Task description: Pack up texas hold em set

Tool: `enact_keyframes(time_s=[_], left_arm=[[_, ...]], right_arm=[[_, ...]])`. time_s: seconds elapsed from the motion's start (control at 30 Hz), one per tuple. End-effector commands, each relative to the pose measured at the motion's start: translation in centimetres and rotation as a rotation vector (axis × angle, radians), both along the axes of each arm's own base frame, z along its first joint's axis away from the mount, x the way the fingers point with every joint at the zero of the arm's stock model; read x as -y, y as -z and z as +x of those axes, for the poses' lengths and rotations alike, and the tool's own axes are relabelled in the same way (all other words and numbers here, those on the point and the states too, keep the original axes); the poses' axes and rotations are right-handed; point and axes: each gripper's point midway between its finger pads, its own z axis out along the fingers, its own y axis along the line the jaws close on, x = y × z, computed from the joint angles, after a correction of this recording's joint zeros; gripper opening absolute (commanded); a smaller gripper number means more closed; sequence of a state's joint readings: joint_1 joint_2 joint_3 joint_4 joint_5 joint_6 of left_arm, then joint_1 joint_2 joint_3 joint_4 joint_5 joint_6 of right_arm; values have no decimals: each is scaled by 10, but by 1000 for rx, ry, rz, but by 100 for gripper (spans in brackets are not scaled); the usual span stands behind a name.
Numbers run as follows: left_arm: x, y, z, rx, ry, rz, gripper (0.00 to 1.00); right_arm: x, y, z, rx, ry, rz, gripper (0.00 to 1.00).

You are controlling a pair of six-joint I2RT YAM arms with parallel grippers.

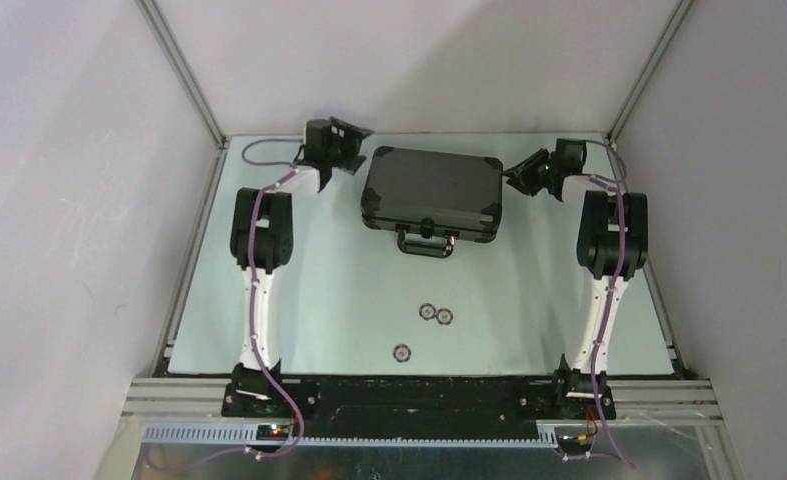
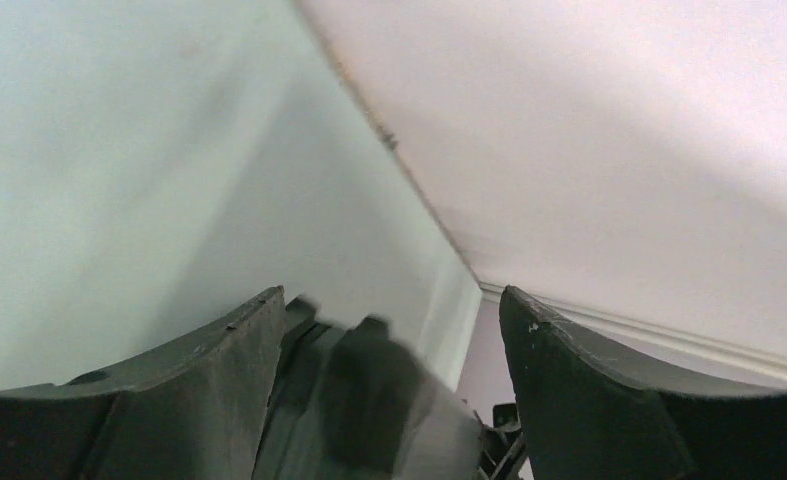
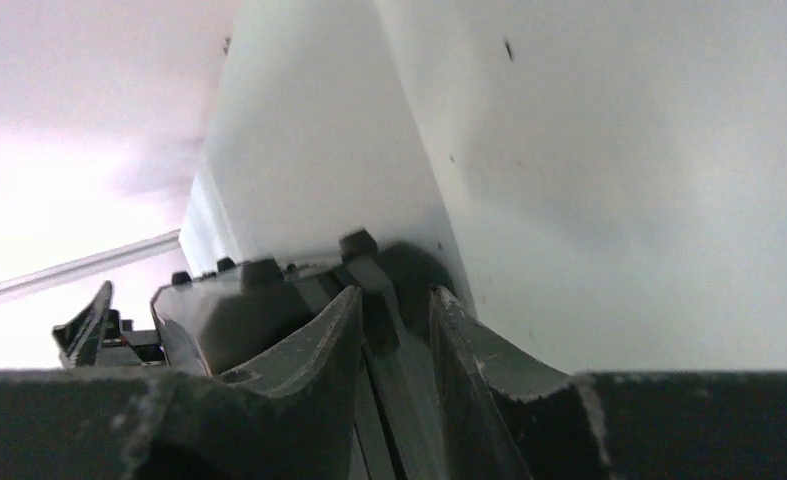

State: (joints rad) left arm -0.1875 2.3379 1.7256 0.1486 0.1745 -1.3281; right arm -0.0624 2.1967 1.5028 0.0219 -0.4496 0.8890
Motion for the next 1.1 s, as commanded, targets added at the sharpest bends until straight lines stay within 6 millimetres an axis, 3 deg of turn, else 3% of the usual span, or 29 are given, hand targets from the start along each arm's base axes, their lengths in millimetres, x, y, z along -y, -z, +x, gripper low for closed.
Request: enact_keyframes(time_s=[0.0, 0.03, 0.07, 0.1, 0.13, 0.17, 0.2, 0.23, 0.27, 0.3, 0.33, 0.53, 0.57, 0.77, 1.07], left_arm=[[20, -39, 30, 146, 164, -3, 83], [19, -24, 34, 119, 165, 3, 83], [19, -45, 45, 168, 164, -1, 83], [20, -30, 50, 143, 167, -3, 83], [23, -34, 58, 167, 175, -12, 84], [25, -35, 61, 171, 180, -25, 84], [30, -36, 66, 187, 196, -37, 84], [35, -37, 67, 194, 204, -44, 84], [39, -36, 68, 203, 216, -48, 84], [45, -35, 66, 206, 232, -44, 84], [49, -32, 65, 204, 247, -45, 84], [74, -21, 51, 191, 335, -58, 78], [81, -22, 46, 194, 362, -64, 77], [104, -23, 23, 205, 503, -104, 68], [109, -23, -35, 199, 691, -106, 58]], right_arm=[[-26, -19, 30, 58, -63, 100, 37], [-28, -19, 35, 57, -66, 112, 37], [-30, -19, 43, 65, -85, 129, 38], [-32, -7, 46, 43, -90, 146, 38], [-35, -19, 54, 68, -113, 161, 38], [-37, -7, 56, 52, -125, 172, 39], [-43, -17, 60, 58, -153, 186, 40], [-45, -7, 61, 44, -171, 187, 40], [-50, -15, 64, 52, -198, 193, 40], [-53, -8, 64, 46, -219, 183, 40], [-58, -13, 64, 42, -243, 183, 40], [-75, -2, 45, 12, -334, 198, 40], [-88, 0, 39, 0, -359, 202, 40], [-111, 18, 23, -71, -419, 212, 40], [-135, 37, 2, -137, -484, 190, 40]])
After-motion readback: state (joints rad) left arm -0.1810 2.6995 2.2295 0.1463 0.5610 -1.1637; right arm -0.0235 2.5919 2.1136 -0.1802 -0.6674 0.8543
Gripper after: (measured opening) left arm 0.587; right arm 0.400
